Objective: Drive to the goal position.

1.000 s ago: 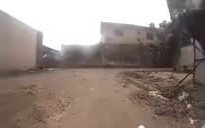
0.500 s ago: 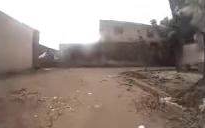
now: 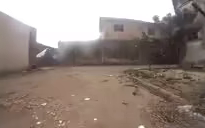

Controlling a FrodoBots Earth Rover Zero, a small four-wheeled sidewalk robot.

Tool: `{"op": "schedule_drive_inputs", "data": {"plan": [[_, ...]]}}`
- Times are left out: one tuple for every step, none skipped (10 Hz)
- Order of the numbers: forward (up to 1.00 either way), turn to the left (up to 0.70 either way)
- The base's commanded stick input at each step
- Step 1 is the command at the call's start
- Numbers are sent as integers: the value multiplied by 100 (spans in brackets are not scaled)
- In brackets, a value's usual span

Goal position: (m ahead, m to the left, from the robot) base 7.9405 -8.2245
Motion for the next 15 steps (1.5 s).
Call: {"op": "schedule_drive_inputs", "data": {"plan": [[70,0],[70,0],[70,0],[70,0],[70,0],[70,0],[70,0],[70,0],[70,0],[70,0],[70,0],[70,0],[70,0],[70,0],[70,0]]}}
